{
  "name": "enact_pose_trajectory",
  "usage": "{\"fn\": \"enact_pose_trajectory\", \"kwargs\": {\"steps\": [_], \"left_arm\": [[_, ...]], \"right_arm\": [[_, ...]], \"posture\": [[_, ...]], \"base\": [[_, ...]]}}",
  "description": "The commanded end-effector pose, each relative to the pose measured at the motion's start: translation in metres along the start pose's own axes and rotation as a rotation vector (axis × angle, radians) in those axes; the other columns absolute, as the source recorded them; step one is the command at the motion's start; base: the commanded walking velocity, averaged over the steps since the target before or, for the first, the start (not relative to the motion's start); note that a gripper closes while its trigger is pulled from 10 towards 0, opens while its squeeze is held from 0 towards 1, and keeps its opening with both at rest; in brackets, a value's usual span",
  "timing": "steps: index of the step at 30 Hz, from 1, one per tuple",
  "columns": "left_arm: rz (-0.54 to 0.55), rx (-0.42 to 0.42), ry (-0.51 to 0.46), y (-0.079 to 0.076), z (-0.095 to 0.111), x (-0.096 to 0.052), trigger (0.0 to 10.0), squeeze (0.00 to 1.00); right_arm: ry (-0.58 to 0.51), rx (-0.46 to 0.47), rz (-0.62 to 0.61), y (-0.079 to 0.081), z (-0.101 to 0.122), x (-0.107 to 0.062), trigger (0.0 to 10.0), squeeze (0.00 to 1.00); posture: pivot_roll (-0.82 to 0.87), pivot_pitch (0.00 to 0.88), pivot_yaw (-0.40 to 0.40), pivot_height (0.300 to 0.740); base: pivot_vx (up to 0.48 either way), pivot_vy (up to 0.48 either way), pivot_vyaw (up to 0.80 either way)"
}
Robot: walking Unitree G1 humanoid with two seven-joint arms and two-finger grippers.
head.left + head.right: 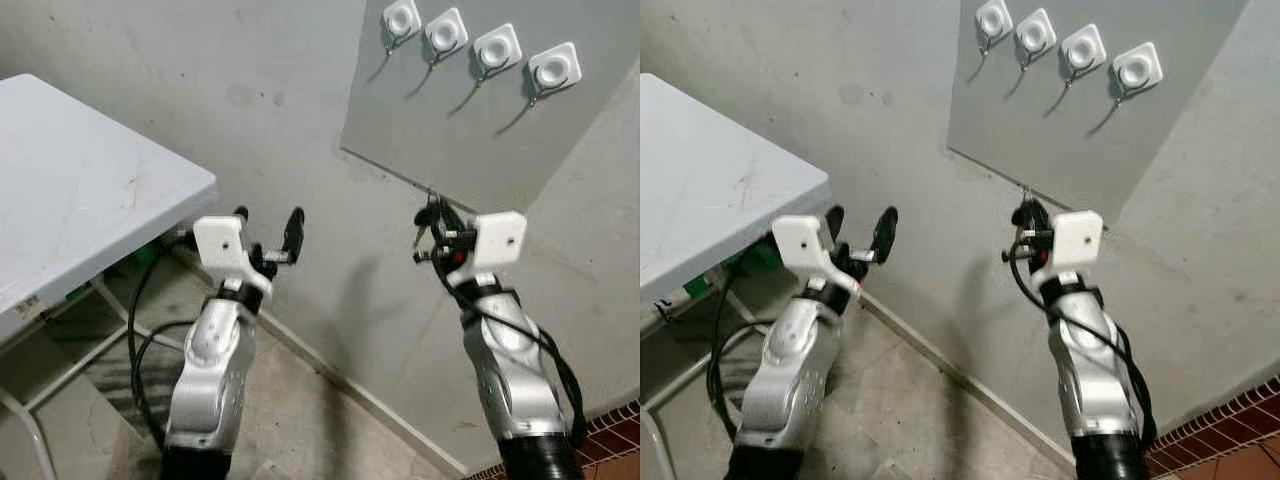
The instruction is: Hang keys on a hook
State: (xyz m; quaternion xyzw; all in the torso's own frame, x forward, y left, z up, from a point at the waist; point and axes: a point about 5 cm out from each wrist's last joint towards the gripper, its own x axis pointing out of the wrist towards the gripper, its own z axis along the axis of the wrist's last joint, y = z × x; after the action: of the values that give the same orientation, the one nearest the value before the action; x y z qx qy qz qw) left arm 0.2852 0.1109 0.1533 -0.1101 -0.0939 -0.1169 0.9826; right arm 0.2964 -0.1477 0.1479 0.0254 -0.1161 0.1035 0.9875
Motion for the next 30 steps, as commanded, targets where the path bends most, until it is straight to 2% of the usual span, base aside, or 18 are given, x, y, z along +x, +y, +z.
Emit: {"fn": "enact_pose_trajectory", "kwargs": {"steps": [1,5,10,16,19,22,26,30], "left_arm": [[-0.018,-0.013,-0.005,-0.007,0.001,-0.007,10.0,0.00],[0.018,-0.015,0.005,-0.001,-0.001,-0.018,10.0,0.00],[0.050,-0.025,-0.002,0.005,0.000,-0.021,10.0,0.00],[0.066,-0.031,0.003,0.007,0.002,-0.019,10.0,0.00],[0.094,-0.073,0.010,0.008,0.000,-0.019,10.0,0.00],[0.118,-0.037,0.018,0.010,0.000,-0.018,10.0,0.00],[0.110,-0.029,0.025,0.008,-0.001,-0.018,10.0,0.00],[0.121,-0.034,0.035,0.008,-0.002,-0.019,10.0,0.00]], "right_arm": [[-0.026,-0.005,0.012,-0.001,0.009,-0.006,10.0,0.00],[-0.018,0.004,0.017,0.002,0.009,-0.016,10.0,0.00],[-0.010,0.009,0.014,0.002,0.010,-0.017,10.0,0.00],[-0.006,0.008,0.015,0.003,0.013,-0.017,10.0,0.00],[-0.004,0.005,0.014,0.002,0.013,-0.017,10.0,0.00],[-0.002,0.004,0.014,0.002,0.013,-0.017,10.0,0.00],[-0.003,-0.001,0.015,0.002,0.014,-0.015,10.0,0.00],[-0.011,-0.010,0.016,0.001,0.016,-0.014,10.0,0.00]], "posture": [[0.02,0.000,-0.084,0.740],[0.02,0.000,-0.081,0.740],[0.02,0.000,-0.080,0.740],[0.02,0.000,-0.081,0.740],[0.02,0.000,-0.082,0.740],[0.01,0.000,-0.081,0.740],[0.02,0.000,-0.083,0.740],[0.02,0.000,-0.083,0.740]], "base": [[0.000,0.000,-0.72],[0.000,0.000,-0.72],[0.000,-0.164,-0.72],[0.000,-0.480,-0.71],[0.000,0.000,-0.71],[0.000,0.000,-0.72],[0.000,0.000,-0.63],[0.000,0.000,0.00]]}}
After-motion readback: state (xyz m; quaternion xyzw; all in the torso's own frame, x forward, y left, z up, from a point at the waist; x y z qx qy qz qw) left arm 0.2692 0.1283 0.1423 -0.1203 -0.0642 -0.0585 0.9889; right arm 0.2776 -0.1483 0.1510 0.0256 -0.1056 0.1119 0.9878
